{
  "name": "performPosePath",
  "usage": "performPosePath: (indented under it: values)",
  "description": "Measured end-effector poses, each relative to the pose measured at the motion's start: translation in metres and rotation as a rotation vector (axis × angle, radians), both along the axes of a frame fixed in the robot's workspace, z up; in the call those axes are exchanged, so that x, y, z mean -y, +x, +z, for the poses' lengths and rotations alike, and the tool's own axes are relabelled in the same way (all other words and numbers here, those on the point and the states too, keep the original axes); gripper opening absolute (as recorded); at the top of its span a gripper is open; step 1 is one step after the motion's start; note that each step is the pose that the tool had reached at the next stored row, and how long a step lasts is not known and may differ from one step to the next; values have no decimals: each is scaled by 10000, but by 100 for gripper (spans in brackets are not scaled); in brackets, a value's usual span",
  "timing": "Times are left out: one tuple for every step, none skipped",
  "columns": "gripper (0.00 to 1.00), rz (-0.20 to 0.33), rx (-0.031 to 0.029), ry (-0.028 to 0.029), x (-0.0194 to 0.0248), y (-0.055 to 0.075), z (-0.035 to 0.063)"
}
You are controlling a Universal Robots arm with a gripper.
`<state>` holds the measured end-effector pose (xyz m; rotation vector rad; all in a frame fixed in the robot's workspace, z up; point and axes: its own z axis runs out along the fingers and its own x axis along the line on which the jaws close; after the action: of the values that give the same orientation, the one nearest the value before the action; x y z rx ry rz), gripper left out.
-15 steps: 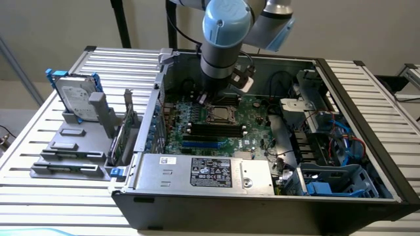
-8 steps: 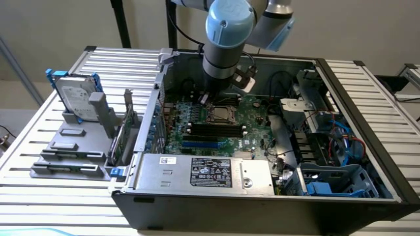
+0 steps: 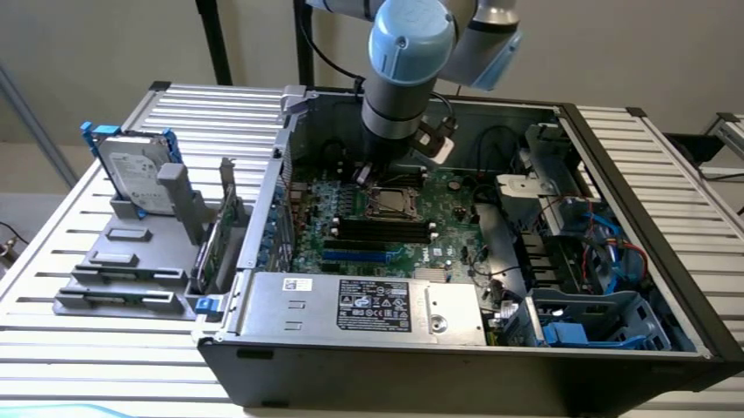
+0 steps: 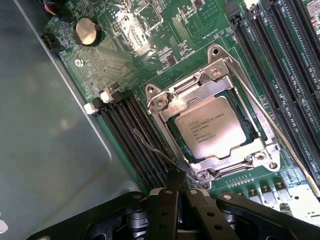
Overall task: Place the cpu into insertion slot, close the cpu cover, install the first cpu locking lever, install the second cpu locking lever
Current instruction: 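Install the first cpu locking lever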
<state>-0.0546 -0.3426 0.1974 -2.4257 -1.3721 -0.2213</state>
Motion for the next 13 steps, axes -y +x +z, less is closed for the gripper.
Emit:
performPosePath:
  values:
    - [11,-1,-16,-5,0,11,0]
    - [11,-2,-30,-7,0,21,-2]
    - [11,-2,-42,-11,0,31,-3]
    - [11,-3,-52,-15,0,40,-5]
    - [11,-3,-60,-20,0,50,-6]
    - [11,-3,-70,-24,0,60,-9]
    - [11,-3,-77,-27,0,70,-11]
    - [11,-3,-84,-29,0,80,-13]
    - [11,-3,-90,-30,0,89,-16]
    - [11,-3,-96,-33,0,98,-18]
    - [11,-2,-104,-37,0,108,-20]
    - [11,-3,-111,-40,0,118,-22]
    - [11,-3,-117,-43,0,128,-25]
